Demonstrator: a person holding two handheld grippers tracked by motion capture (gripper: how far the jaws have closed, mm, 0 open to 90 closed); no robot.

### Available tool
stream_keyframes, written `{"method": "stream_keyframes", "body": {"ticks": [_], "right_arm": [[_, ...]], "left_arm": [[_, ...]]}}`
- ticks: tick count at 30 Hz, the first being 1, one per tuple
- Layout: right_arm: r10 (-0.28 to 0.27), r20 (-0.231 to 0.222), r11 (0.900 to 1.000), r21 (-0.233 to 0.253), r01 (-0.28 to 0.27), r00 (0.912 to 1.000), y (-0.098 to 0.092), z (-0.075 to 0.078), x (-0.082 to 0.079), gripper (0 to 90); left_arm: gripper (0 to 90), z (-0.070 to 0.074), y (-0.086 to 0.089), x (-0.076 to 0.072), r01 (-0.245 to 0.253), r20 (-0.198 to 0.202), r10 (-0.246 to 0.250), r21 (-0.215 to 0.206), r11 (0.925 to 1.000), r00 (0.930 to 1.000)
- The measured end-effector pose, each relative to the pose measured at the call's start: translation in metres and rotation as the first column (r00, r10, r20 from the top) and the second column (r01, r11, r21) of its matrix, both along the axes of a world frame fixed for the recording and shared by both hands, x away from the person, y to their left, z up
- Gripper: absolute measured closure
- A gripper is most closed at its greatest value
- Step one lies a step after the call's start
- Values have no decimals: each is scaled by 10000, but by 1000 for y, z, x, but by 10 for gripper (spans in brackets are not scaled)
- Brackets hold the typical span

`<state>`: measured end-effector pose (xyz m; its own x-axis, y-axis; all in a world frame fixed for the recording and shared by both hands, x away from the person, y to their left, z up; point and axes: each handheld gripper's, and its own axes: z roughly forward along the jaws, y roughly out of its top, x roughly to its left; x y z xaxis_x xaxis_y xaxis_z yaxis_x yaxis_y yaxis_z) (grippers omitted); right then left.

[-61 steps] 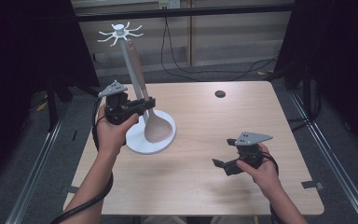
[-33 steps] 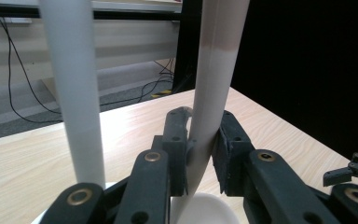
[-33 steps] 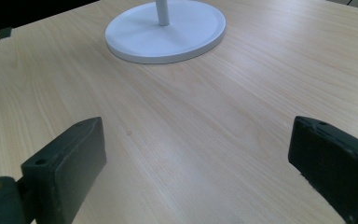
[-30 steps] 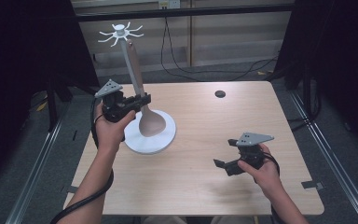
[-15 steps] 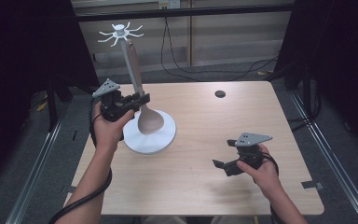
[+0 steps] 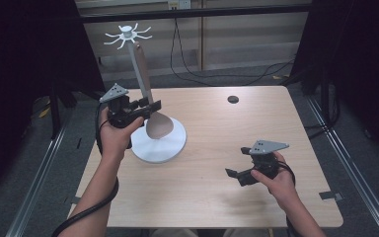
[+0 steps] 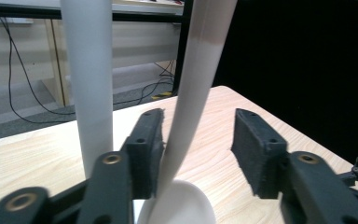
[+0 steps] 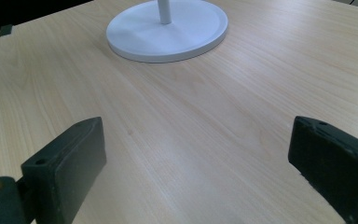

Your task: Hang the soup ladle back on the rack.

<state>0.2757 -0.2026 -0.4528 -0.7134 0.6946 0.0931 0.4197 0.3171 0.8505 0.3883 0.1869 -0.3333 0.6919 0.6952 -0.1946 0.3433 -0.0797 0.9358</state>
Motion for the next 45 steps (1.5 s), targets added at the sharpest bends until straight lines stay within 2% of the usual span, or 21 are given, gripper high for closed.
{"method": "stream_keyframes", "body": {"ticks": [4, 6, 18, 20, 23, 29, 45], "right_arm": [[-9, 1, 10000, 6, 9, 10000, 0, 0, 0, 37], [-15, -5, 10000, 16, 15, 10000, 0, 0, 0, 37], [-7, 26, 10000, -18, 7, 10000, 0, 1, 0, 37], [-13, 21, 10000, -4, 13, 10000, 0, 1, 0, 37], [20, 30, 10000, 4, -20, 10000, 1, 1, 0, 37], [22, 19, 10000, -39, -22, 10000, 1, 0, 0, 37], [36, -33, 10000, -19, -36, 10000, 2, -1, 1, 37]], "left_arm": [[400, -3, 1, -1, 90, -33, -90, 25, 10000, 10000], [350, -4, 1, -2, -41, -14, 42, 211, 9998, 10000], [181, -8, 4, -9, -216, -12, 217, 494, 9985, 9998], [157, -11, 4, -10, -195, -74, 201, 755, 9970, 9998], [123, -15, 4, -12, -281, -151, 295, 838, 9961, 9995], [100, -23, 5, -18, -262, -121, 279, 1236, 9920, 9995], [76, -55, 11, -32, -203, -570, 299, 1625, 9865, 9979]]}}
